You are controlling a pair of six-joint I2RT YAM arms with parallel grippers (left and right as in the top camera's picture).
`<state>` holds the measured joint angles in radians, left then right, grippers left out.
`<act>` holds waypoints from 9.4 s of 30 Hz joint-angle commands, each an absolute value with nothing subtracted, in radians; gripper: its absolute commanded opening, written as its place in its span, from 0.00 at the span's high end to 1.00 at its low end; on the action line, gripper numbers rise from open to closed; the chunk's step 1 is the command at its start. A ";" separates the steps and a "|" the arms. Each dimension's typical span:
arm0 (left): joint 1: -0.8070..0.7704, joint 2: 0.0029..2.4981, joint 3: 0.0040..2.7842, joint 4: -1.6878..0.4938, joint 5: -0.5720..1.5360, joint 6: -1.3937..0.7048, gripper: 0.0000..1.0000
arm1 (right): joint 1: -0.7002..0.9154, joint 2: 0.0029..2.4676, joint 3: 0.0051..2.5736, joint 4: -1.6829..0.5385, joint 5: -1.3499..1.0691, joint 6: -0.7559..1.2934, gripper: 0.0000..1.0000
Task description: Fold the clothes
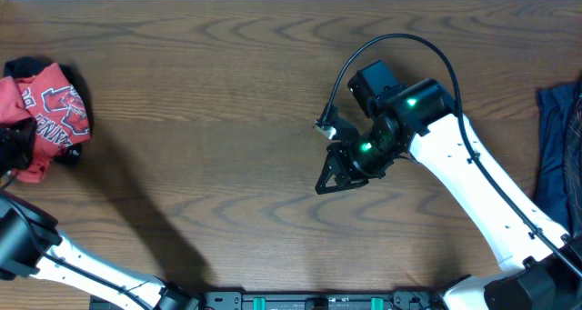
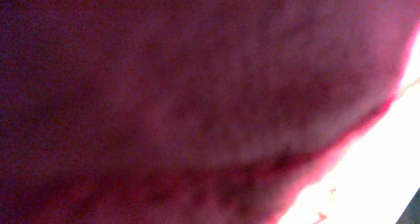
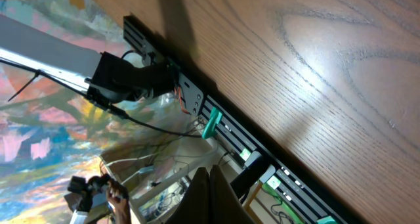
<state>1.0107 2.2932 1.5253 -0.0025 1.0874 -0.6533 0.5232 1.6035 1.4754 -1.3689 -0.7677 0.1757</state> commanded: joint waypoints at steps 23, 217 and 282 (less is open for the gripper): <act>0.799 2.092 1.707 -0.007 1.168 -0.823 0.30 | 0.530 1.606 1.478 -1.289 -0.685 0.160 0.86; 0.031 0.002 0.389 -0.312 -0.154 -0.375 0.02 | 0.432 1.446 1.501 -0.871 0.179 -0.028 0.01; 0.007 0.024 0.036 -0.128 0.157 0.104 0.02 | 0.432 1.446 1.501 -0.871 0.179 -0.028 0.01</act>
<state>0.0109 0.0200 0.0635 -0.1226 0.1440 0.0868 0.4397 1.4528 1.4857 -0.8707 0.1734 -0.0158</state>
